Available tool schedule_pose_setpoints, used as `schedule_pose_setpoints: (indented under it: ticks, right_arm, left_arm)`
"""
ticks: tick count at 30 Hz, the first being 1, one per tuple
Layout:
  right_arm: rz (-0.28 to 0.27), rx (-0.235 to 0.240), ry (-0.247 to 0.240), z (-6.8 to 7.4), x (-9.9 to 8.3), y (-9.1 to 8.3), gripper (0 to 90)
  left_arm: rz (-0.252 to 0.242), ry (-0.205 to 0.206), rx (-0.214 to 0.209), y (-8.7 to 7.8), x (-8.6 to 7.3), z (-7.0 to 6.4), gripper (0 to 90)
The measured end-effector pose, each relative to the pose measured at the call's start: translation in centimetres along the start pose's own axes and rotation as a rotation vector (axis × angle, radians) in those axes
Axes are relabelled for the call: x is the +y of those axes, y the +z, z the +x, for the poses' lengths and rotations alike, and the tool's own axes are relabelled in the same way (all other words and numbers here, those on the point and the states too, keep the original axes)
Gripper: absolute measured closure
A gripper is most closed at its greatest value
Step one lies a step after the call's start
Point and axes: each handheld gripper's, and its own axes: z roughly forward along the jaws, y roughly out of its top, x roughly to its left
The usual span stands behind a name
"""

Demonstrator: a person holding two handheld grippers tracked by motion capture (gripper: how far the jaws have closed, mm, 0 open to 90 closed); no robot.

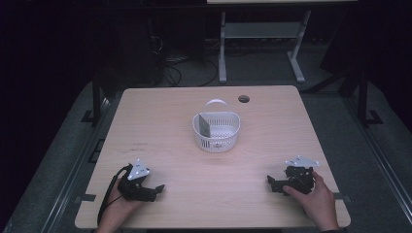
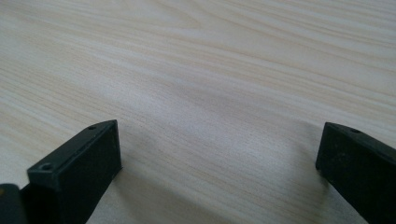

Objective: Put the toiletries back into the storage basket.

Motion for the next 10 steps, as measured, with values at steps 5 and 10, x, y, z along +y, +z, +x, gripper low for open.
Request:
schedule_pose_setpoints:
  ticks: [5, 10]
  right_arm:
    - [0.0, 0.0, 0.0, 0.0, 0.0, 0.0, 0.0]
    - [0.0, 0.0, 0.0, 0.0, 0.0, 0.0, 0.0]
  left_arm:
    - [-0.035, -0.024, -0.03, 0.19, -0.49, 0.24, 13.0]
    - [-0.035, -0.021, -0.031, 0.19, -0.49, 0.27, 12.9]
